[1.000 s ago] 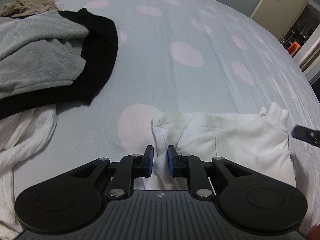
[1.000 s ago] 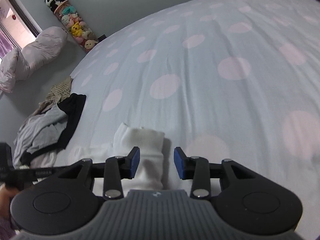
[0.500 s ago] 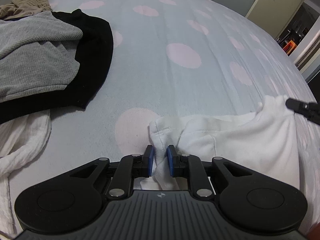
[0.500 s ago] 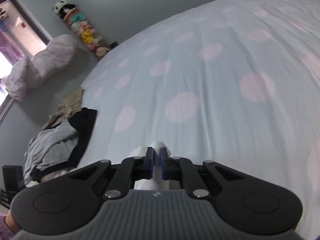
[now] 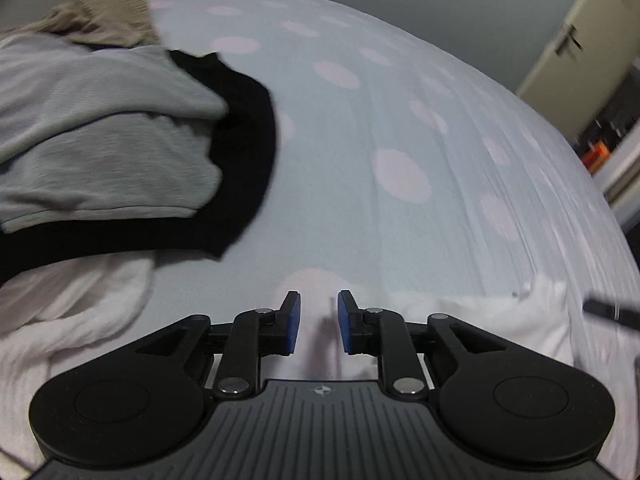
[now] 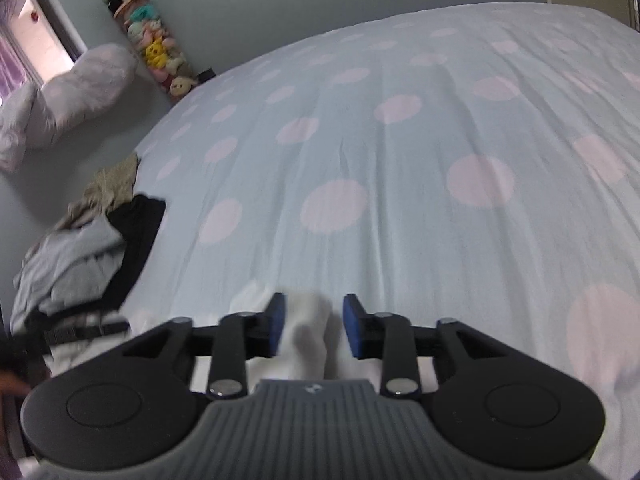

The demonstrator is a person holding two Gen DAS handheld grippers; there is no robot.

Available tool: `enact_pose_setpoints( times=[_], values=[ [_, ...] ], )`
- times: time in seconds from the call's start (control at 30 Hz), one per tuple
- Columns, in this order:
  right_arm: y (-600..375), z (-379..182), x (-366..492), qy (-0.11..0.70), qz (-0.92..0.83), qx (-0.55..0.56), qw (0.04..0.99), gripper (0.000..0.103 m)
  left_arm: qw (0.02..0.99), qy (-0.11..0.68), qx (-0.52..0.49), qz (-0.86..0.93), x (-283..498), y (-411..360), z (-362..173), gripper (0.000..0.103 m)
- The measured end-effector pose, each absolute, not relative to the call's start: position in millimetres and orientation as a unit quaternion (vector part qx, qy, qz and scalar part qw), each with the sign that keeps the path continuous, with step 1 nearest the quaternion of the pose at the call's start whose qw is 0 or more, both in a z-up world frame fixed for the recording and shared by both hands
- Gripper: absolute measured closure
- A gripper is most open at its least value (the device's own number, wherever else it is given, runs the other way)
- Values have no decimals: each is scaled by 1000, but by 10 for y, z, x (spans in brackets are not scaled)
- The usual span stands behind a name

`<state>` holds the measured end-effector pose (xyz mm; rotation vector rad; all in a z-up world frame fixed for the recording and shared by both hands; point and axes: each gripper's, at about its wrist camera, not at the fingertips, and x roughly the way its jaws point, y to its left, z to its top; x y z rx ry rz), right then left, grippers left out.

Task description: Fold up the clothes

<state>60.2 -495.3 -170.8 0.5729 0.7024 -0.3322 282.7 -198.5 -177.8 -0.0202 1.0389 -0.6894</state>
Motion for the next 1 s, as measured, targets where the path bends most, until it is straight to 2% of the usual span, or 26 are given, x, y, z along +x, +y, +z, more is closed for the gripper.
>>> enact_pose_setpoints(
  times=[0.03, 0.07, 0.23, 0.4, 0.87, 1.0],
  values=[
    [-4911, -1735, 559, 340, -159, 280, 884, 64, 807, 493, -22, -324, 2839, -1945, -1762, 70],
    [-4869, -1762, 515, 342, -157, 285, 882, 62, 801, 500, -36, -329, 2836, -1903, -1745, 56],
    [-4693, -1863, 308, 339, -163, 322, 869, 60, 772, 527, -87, -344, 2755, -1723, -1717, 47],
    [-4579, -1896, 207, 341, -171, 335, 862, 60, 751, 588, -85, -289, 2568, -1608, -1872, 47],
    [-4323, -1852, 193, 357, -174, 324, 859, 60, 734, 605, -100, -293, 2485, -1590, -1992, 47],
    [-4301, -1840, 218, 360, -176, 320, 859, 59, 735, 600, -98, -300, 2513, -1631, -2010, 59]
  ],
)
